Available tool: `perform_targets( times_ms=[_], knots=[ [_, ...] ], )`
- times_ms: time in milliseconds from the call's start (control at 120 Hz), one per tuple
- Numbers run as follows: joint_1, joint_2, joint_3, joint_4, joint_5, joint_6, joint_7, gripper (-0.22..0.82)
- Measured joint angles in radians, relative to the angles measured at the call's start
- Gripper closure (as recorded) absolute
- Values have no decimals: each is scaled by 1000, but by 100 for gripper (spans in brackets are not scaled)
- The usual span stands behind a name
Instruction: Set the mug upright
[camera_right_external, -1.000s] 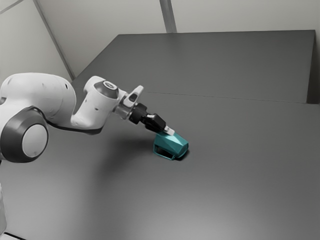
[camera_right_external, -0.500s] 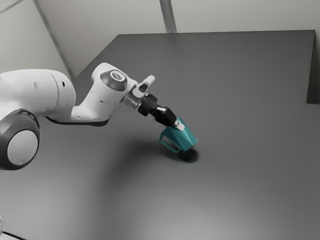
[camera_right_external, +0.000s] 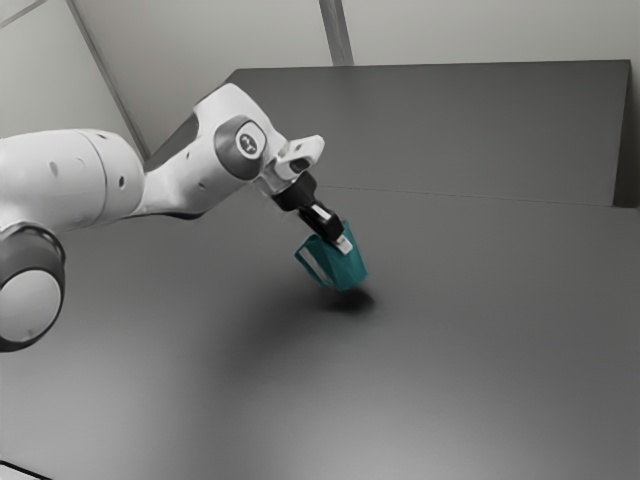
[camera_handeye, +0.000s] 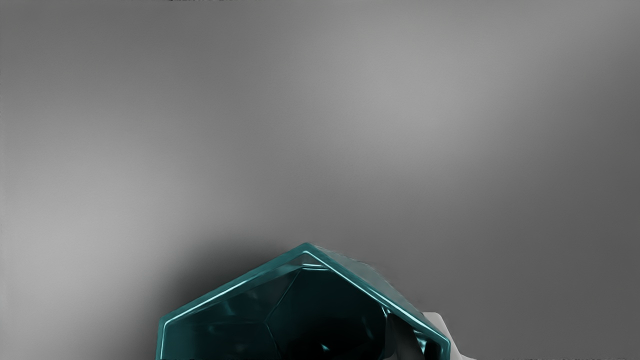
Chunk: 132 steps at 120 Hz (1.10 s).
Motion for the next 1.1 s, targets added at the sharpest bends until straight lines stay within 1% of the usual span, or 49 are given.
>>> perform_targets(
  times_ms=[108, 267, 383, 483, 658, 733, 875, 967, 1100],
  knots=[
    [-28, 2, -1, 5, 110, 40, -16, 79],
    [-40, 2, -4, -1, 291, 115, -38, 79],
    [-40, 11, -6, -3, 402, 172, -50, 79],
    [-28, 31, -27, -1, 479, 216, -55, 79],
    [-14, 41, -39, -5, 576, 272, -61, 79],
    [9, 53, -45, -6, 600, 285, -63, 79],
    [113, 75, -122, -6, 570, 309, -62, 79],
    [132, 84, -136, -6, 529, 321, -57, 79],
    [137, 108, -139, -7, 502, 331, -51, 79]
  ],
)
